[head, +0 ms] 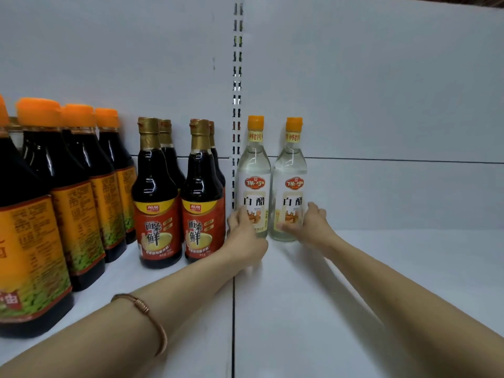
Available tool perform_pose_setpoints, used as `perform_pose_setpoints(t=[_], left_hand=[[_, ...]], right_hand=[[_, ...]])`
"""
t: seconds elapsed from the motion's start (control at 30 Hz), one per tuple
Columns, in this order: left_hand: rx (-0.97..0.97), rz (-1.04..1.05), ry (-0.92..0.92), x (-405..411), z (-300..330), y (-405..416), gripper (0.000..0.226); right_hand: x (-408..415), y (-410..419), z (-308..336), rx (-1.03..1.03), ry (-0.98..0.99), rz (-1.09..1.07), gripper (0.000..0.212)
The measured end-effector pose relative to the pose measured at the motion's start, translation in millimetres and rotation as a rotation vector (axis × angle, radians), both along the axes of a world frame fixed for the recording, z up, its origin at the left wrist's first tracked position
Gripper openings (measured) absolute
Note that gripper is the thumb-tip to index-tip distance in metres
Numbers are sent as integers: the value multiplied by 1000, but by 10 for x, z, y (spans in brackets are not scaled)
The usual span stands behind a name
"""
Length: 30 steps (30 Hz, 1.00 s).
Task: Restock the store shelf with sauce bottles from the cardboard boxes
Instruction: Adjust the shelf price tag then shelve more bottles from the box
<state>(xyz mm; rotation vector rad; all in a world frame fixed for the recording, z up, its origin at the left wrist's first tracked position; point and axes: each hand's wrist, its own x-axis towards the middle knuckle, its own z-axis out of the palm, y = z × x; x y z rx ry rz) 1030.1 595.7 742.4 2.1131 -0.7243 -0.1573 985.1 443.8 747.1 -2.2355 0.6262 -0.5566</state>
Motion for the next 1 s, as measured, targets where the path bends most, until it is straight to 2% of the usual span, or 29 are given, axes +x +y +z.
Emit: perform_pose_setpoints(t=[0.07,0.13,0.27,0.33,0.6,0.87,1.0], left_hand=[[-3,-55,-16,-146,73,122,75],[-22,-107,-25,-283,113,244,66],[-121,-214,49,-547,245,670,27],[-117,-198,44,-673,282,963,23],[-183,46,-104,-1517,197,1792,12],[-215,408,-9,-2668,-200,2346,10],[-135,603,-14,-3267,-315,2743,16]], right_hand=[[-181,118,45,81,-65,-27,93],[-434,275,127,110,-160,-13,92],[-967,710,287,113,-256,117,65],[-1157,903,294,78,-215,209,55],[-1558,1488,288,115,-136,627,40],[-1958,2084,-129,338,-39,1049,30],[-2145,2532,-349,257,76,1230,30]])
